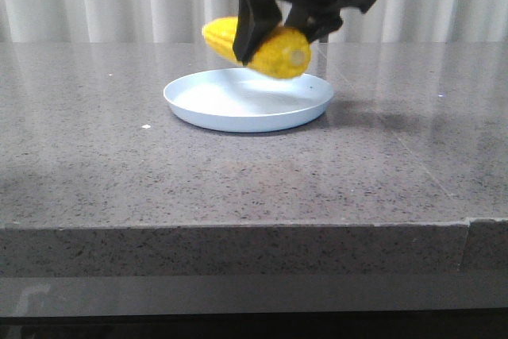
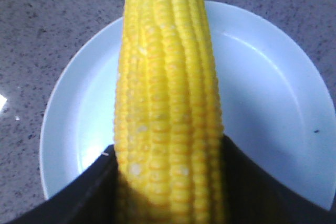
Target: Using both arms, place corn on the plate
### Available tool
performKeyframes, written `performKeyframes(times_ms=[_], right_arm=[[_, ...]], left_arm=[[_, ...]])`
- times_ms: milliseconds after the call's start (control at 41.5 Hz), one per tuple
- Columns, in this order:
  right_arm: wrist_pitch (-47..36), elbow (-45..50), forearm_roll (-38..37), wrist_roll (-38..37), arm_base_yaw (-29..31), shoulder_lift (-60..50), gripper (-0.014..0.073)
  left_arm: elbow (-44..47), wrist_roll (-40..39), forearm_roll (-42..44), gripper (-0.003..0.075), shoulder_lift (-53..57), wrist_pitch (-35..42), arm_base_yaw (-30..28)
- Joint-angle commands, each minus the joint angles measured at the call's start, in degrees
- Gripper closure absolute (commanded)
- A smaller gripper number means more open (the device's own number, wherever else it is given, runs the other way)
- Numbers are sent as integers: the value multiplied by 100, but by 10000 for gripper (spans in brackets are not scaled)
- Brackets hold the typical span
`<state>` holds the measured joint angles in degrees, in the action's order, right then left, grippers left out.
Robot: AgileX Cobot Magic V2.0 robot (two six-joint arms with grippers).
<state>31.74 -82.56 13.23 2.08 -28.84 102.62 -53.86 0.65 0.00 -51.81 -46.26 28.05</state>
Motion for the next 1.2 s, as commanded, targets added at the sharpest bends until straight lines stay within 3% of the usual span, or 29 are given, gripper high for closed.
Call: performKeyframes(times_ms=[0,144,241,650,1180], right_arm=[[-462,-152,27,66,10,-131,234],[-402,-171,27,66,10,-89,34],[-332,-210,27,66,10,-217,-22],[809,82,-694,163,10,-2131,-20],[1606,2191,-889,158,10,-5316,-20]], left_arm=[[-149,-65,-62,364,34,431,26],[-149,-65,-62,364,34,435,26],[-149,-65,-62,364,34,435,26],[-149,-65,-62,364,34,435,26],[-149,-65,-62,364,34,435,26]])
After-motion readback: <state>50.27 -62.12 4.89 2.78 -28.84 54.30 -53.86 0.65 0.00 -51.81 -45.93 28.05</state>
